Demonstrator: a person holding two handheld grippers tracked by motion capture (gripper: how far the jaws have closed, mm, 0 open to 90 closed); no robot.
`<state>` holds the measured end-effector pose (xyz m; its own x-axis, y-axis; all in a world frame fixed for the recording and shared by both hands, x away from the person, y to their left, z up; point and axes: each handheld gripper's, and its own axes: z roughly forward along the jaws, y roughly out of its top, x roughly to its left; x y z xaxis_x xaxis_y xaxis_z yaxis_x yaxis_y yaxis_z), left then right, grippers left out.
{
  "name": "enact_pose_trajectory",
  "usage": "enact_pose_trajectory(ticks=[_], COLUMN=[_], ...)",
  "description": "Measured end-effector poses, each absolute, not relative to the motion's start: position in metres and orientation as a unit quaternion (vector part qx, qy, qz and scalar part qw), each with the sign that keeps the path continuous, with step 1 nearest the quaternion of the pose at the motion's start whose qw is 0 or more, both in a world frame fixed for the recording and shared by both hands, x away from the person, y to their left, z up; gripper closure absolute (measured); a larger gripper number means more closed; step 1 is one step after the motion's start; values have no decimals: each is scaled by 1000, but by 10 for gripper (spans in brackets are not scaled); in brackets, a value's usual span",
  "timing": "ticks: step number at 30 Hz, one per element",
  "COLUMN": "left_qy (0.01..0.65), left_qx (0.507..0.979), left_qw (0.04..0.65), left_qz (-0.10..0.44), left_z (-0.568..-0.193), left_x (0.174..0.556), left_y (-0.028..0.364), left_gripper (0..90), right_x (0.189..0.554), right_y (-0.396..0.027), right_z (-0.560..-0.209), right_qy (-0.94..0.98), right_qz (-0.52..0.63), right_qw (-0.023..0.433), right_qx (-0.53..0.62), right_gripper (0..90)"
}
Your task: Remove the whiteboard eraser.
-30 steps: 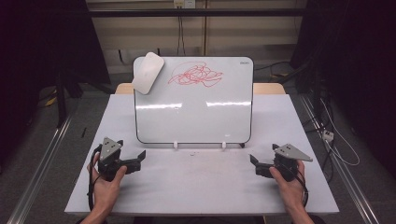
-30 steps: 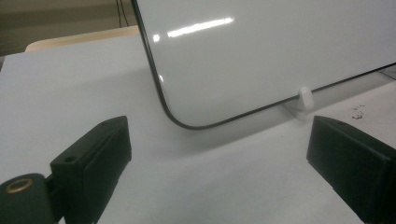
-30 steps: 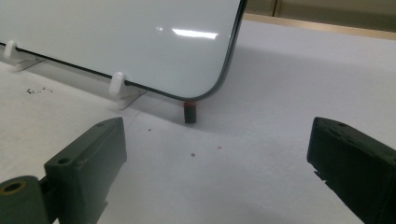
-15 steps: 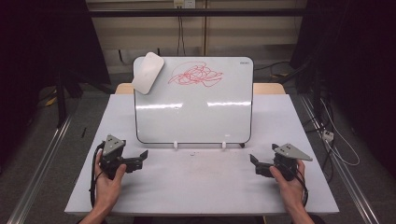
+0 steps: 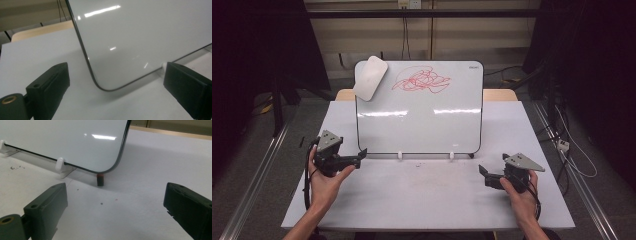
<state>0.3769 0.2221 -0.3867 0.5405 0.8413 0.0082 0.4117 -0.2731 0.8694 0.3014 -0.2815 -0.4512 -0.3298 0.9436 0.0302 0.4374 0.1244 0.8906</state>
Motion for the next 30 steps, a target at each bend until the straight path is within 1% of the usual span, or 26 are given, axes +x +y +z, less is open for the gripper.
enact_pose_trajectory(ticks=[5, 13, 16, 18, 21, 25, 29, 30], left_qy=[408, 387, 379, 373, 358, 343, 342, 342], left_qx=[754, 748, 750, 753, 766, 767, 771, 766], left_qw=[451, 462, 460, 457, 429, 409, 403, 405], left_qz=[249, 278, 286, 292, 317, 354, 355, 365], left_z=[-370, -340, -330, -325, -317, -309, -301, -300], left_x=[391, 410, 420, 426, 435, 447, 457, 460], left_y=[220, 211, 207, 202, 195, 187, 184, 182], left_gripper=[55, 79, 107, 108, 108, 113, 118, 121], right_x=[302, 301, 301, 301, 302, 301, 301, 301], right_y=[-281, -280, -280, -280, -278, -276, -276, -276], right_z=[-451, -451, -451, -451, -450, -450, -450, -450], right_qy=[691, 692, 692, 693, 694, 697, 697, 697], right_qz=[433, 433, 433, 433, 433, 432, 431, 430], right_qw=[294, 294, 295, 296, 295, 296, 296, 297], right_qx=[500, 497, 497, 495, 494, 490, 491, 490], right_gripper=[49, 49, 49, 49, 49, 49, 43, 43])
